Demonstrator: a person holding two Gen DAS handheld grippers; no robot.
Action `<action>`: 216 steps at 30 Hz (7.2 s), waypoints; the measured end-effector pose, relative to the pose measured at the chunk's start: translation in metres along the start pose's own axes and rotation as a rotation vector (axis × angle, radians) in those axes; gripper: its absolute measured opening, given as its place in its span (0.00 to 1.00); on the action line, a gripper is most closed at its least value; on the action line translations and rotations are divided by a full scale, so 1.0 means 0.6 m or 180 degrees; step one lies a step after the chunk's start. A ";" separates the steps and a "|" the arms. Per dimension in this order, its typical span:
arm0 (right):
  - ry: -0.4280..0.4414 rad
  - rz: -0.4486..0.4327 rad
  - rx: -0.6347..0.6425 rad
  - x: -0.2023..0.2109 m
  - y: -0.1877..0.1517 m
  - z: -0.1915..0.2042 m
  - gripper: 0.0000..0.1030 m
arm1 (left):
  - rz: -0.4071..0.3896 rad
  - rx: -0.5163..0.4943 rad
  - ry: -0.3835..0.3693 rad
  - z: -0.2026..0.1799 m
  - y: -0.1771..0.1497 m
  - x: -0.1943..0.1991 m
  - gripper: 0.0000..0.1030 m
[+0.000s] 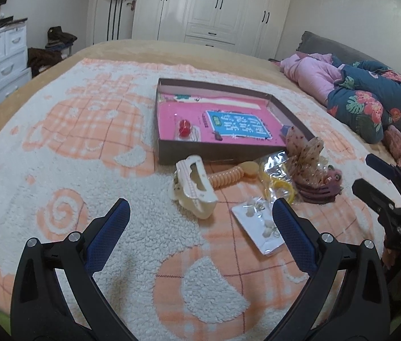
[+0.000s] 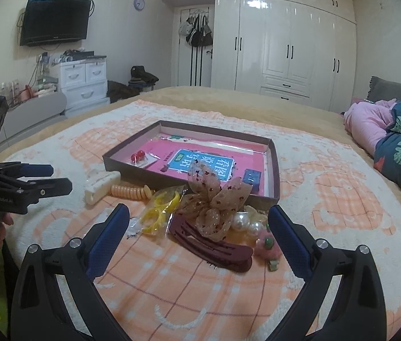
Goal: Organize jewelry
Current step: 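Open both grippers and withdraw them from the box, then grasp white claw clip with left gripper while right gripper grasps the bow clip, then lower the white claw clip and bow clip into the box and open both grippers, then withdraw both grippers and move back over the remaining jewelry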
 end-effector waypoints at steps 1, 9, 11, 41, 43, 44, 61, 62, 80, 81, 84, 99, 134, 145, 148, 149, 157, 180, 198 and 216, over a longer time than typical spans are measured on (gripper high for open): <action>-0.0003 0.0014 0.0001 -0.005 0.001 -0.001 0.93 | 0.0020 0.0009 0.0013 0.003 -0.003 -0.004 0.89; -0.0103 0.0164 -0.0020 -0.065 0.013 -0.023 0.90 | 0.0083 0.0086 -0.0017 0.013 -0.010 -0.028 0.89; -0.0107 0.0233 -0.0044 -0.083 0.014 -0.028 0.83 | 0.0078 0.0087 -0.0047 0.013 -0.009 -0.034 0.89; 0.0168 0.0191 -0.0134 -0.104 0.029 0.004 0.02 | 0.0238 0.0170 -0.0170 0.028 0.001 -0.101 0.32; 0.0173 0.0151 -0.0131 -0.095 0.031 0.007 0.02 | 0.0210 0.0158 -0.0169 0.028 0.003 -0.096 0.30; 0.0177 0.0125 -0.0122 -0.089 0.033 0.009 0.02 | 0.0206 0.0167 -0.0180 0.028 0.003 -0.094 0.30; 0.0370 -0.0114 -0.0105 -0.008 0.062 0.050 0.02 | 0.0020 0.0229 -0.0226 0.035 0.011 -0.037 0.29; 0.0372 -0.0129 -0.0100 -0.004 0.064 0.051 0.02 | 0.0004 0.0216 -0.0219 0.034 0.012 -0.034 0.29; 0.0284 -0.0261 -0.0208 0.029 0.078 0.021 0.02 | -0.0135 0.0103 -0.0377 -0.012 0.045 -0.011 0.29; 0.0266 -0.0261 -0.0216 0.030 0.077 0.016 0.02 | -0.0139 0.0094 -0.0385 -0.015 0.049 -0.013 0.29; 0.0206 -0.0268 -0.0245 0.028 0.077 0.001 0.02 | -0.0147 0.0049 -0.0412 -0.026 0.060 -0.021 0.29; -0.0097 -0.0313 -0.0333 -0.004 0.102 -0.078 0.02 | -0.0179 -0.0090 -0.0520 -0.067 0.128 -0.084 0.30; -0.0351 0.0063 -0.0218 -0.232 0.168 -0.127 0.02 | 0.0288 -0.0155 -0.0590 -0.095 0.152 -0.235 0.30; -0.0217 0.0354 -0.0213 -0.287 0.149 -0.100 0.02 | 0.0320 -0.0135 -0.0591 -0.093 0.146 -0.239 0.30; -0.0154 0.0505 -0.0194 -0.298 0.131 -0.088 0.02 | 0.0329 -0.0111 -0.0593 -0.089 0.141 -0.235 0.30; -0.0142 0.0523 -0.0172 -0.297 0.125 -0.083 0.02 | 0.0330 -0.0110 -0.0592 -0.088 0.140 -0.233 0.30; -0.0081 0.0394 -0.0188 -0.261 0.117 -0.068 0.38 | 0.0300 -0.0062 -0.0589 -0.082 0.130 -0.211 0.32; -0.0268 -0.0513 -0.0408 -0.052 0.150 -0.091 0.90 | -0.0473 0.0036 -0.0207 -0.070 0.170 -0.060 0.89; -0.0274 -0.0767 -0.0452 0.035 0.162 -0.082 0.92 | -0.0725 -0.0008 -0.0166 -0.071 0.162 0.023 0.89; -0.0261 -0.0823 -0.0404 0.095 0.134 -0.076 0.92 | -0.0878 -0.0041 -0.0222 -0.081 0.134 0.078 0.89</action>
Point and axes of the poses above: each gripper's, at about its wrist camera, not at the fingertips, and x roughly against the way its jaws point, z to its left, y to its top, the point moved 10 cm from there along -x, roughly the way its jaws point, and after that the axes turned 3 degrees about -y, right-handed, at the moved point
